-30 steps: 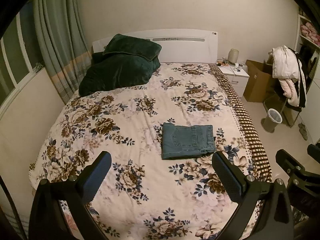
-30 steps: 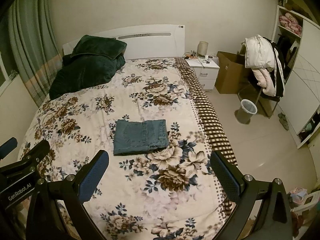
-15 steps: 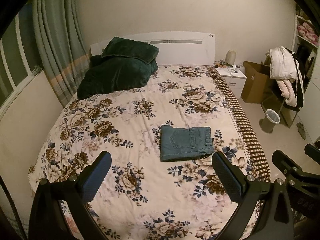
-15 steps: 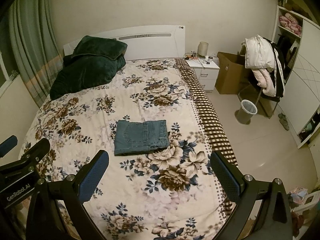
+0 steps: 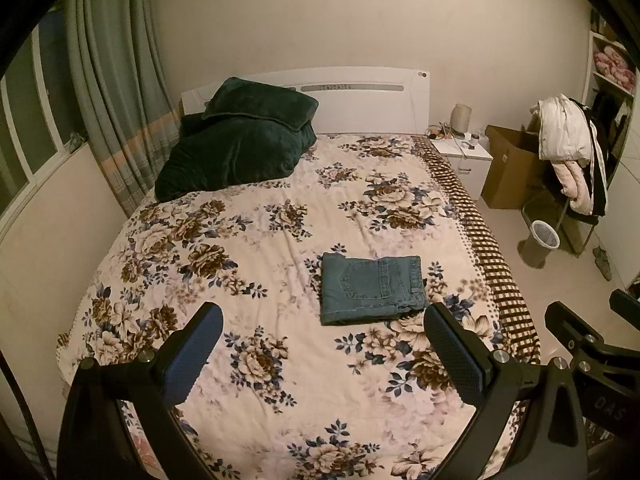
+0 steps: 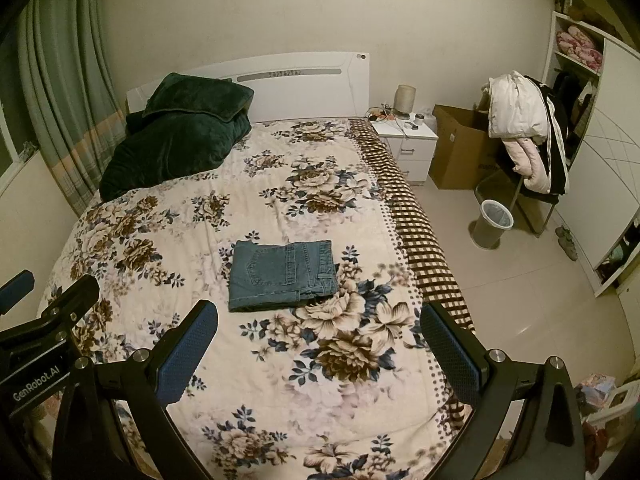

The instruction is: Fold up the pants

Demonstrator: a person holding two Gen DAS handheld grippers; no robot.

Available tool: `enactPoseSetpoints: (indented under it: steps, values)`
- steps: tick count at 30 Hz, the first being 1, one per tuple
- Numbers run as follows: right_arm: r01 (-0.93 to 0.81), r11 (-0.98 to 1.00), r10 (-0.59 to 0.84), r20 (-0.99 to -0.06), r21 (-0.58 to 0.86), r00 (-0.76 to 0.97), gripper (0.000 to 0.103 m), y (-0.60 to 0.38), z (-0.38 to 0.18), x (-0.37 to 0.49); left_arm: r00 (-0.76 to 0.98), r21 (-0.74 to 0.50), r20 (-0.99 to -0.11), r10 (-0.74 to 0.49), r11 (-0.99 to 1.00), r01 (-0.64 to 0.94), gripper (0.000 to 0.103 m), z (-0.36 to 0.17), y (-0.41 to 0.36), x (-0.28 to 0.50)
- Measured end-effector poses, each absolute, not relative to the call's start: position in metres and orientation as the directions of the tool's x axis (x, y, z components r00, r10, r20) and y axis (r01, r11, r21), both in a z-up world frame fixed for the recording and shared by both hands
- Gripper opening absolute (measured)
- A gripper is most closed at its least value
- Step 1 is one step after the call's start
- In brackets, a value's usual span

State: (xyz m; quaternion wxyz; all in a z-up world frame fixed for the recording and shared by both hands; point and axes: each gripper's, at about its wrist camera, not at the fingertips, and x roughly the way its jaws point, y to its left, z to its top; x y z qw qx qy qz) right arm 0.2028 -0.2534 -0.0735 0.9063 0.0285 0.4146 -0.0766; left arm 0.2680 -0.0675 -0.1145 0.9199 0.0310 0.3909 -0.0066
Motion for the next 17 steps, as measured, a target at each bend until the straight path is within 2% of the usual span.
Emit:
enactPoseSetpoints:
  steps: [17]
  values:
    - [0.168,0.986,-0.12,-0.753,-0.013,0.647,0.103,-0.2487,-0.0705,0.1983,0.701,0.043,-0.714,0.009,0.999,0.031,0.103,-0.1103,-0.0648,0.2656]
